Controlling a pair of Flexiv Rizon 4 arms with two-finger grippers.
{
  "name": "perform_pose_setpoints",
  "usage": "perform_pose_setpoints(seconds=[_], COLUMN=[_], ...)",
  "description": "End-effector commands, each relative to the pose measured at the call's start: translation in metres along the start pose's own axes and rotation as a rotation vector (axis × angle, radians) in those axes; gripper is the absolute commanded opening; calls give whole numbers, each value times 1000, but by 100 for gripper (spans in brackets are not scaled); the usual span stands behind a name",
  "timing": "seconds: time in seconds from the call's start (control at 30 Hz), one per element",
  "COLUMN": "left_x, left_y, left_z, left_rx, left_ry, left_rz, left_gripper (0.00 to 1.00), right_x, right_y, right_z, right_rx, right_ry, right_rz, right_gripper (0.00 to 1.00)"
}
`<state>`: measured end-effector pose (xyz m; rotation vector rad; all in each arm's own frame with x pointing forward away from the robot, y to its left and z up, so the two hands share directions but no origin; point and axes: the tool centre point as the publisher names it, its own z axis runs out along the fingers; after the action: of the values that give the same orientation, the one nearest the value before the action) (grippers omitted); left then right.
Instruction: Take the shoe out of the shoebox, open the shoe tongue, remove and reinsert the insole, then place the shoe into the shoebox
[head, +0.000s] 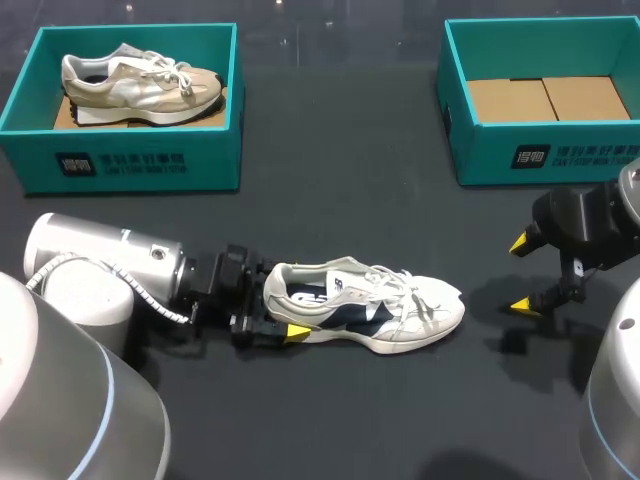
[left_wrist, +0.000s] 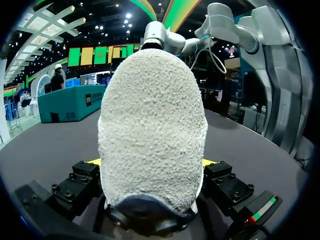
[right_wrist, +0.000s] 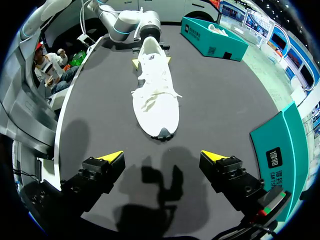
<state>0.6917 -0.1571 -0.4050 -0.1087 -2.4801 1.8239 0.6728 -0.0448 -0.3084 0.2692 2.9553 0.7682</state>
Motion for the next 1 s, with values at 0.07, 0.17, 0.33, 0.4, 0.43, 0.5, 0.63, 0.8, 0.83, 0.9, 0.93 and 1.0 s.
perform_pose_setpoints(seconds=[0.07, 0.17, 0.33, 0.4, 0.43, 0.5, 0.63, 0.8, 0.83, 0.9, 0.93, 1.0], left_x=[1, 2, 4, 4, 4, 4, 4, 4, 4, 4, 4, 4], left_y=[1, 1, 1, 1, 1, 1, 1, 1, 1, 1, 1, 1], left_z=[6, 7, 6, 6, 6, 6, 6, 6, 6, 6, 6, 6], left_rx=[-2, 0, -2, -2, -2, -2, -2, -2, -2, -2, -2, -2], left_ry=[1, 5, 12, 12, 12, 12, 12, 12, 12, 12, 12, 12], left_rz=[1, 6, 10, 10, 10, 10, 10, 10, 10, 10, 10, 10], left_gripper=[0, 0, 0, 0, 0, 0, 0, 0, 0, 0, 0, 0], right_x=[1, 1, 1, 1, 1, 1, 1, 1, 0, 3, 6, 9], right_y=[0, 0, 0, 0, 0, 0, 0, 5, 10, 23, 29, 42], right_z=[0, 0, 0, 0, 0, 0, 0, -2, -4, -4, -5, -9], right_rx=[1, 1, 1, 1, 1, 1, 1, 0, 22, 114, 160, 224], right_ry=[-2, -2, -2, -2, -2, -2, -2, -9, -14, -50, -72, -98], right_rz=[-1, -1, -1, -1, -1, -1, -1, 41, 92, 176, 217, 350], right_gripper=[100, 100, 100, 100, 100, 100, 100, 100, 100, 100, 100, 100])
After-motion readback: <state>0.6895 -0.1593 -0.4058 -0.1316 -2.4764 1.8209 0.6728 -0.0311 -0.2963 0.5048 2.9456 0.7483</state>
